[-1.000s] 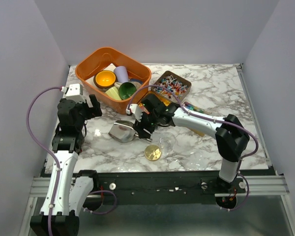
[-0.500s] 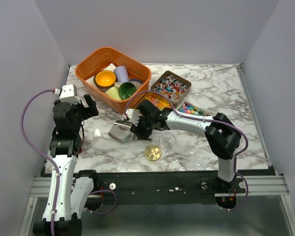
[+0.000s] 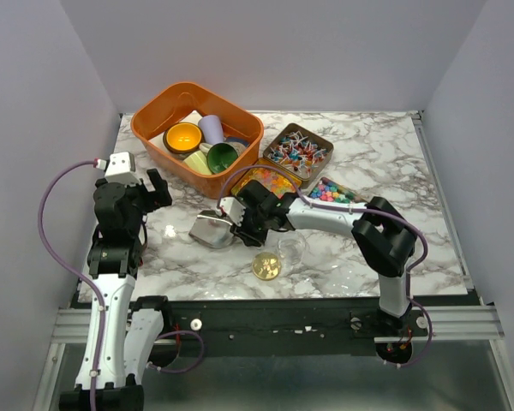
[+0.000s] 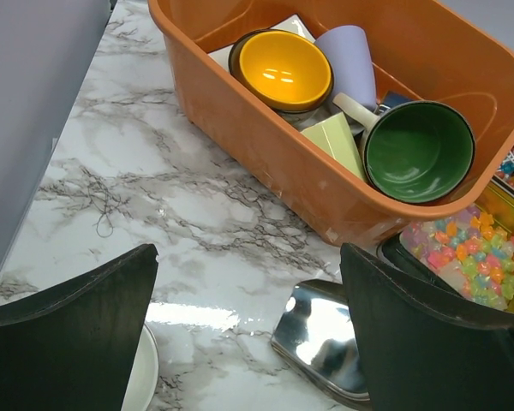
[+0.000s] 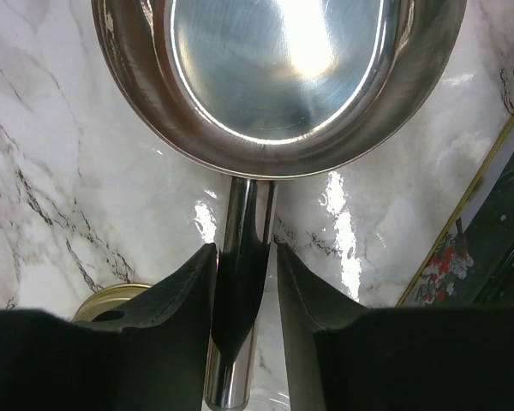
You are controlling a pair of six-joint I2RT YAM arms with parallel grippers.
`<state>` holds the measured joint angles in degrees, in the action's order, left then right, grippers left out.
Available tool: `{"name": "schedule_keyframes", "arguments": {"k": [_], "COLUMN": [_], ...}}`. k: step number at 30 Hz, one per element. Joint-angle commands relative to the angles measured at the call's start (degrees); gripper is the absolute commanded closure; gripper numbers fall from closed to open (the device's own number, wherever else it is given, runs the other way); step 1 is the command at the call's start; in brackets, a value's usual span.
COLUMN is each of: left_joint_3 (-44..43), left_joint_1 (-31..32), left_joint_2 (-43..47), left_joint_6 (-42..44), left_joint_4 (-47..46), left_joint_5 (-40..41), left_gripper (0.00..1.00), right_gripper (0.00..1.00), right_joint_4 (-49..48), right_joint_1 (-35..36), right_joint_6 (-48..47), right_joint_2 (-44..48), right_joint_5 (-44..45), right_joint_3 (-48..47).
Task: Pack the candies
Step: Pick up the spatula from the center of the board.
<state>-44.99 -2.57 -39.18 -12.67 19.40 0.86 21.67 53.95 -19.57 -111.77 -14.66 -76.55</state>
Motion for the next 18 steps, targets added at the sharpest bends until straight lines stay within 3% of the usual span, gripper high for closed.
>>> {"name": "schedule_keyframes", "arguments": {"k": [1,7,9,11,16,18], "left_joint_3": [1.14,1.92,2.19,2.54,3.16,1.85], "left_joint_1": [-0.42,-0.42,-0.42,-0.33,-0.33,-0.25], "left_joint_2": [1.12,1.39,1.39,2.08,4.29,1.92], "left_joint_6": [0.45,0.8,1.41,4.56,6.87,6.78], "left_joint_4": [-0.15,-0.59,-1.55,-2.52,-11.74,-14.63], "left_joint_5": [-0.07,-0.51,-0.86,-6.97,-20.79,-27.1], "left_gripper": [0.01,0.01,0.01,0.01,0.03,0.08], "right_gripper": [0.62,0.8,0.92,0.99,0.99,0.99], "right_joint_4": [-0.32,2.05,4.24,6.62,13.63,16.63], "right_joint_1": [0.98,1.06,1.06,0.8,-0.69,-2.71], "right_joint_6": [-1.17,-3.97,-5.55,-8.54,-11.37,-10.23], "right_joint_2": [-1.0,2.86,6.1,9.88,23.75,27.2], "right_joint_5": [0.86,-0.28,-1.42,-1.87,-1.26,-0.21], "right_joint_3": [0.35,-0.44,-1.05,-0.53,0.62,0.62]}}
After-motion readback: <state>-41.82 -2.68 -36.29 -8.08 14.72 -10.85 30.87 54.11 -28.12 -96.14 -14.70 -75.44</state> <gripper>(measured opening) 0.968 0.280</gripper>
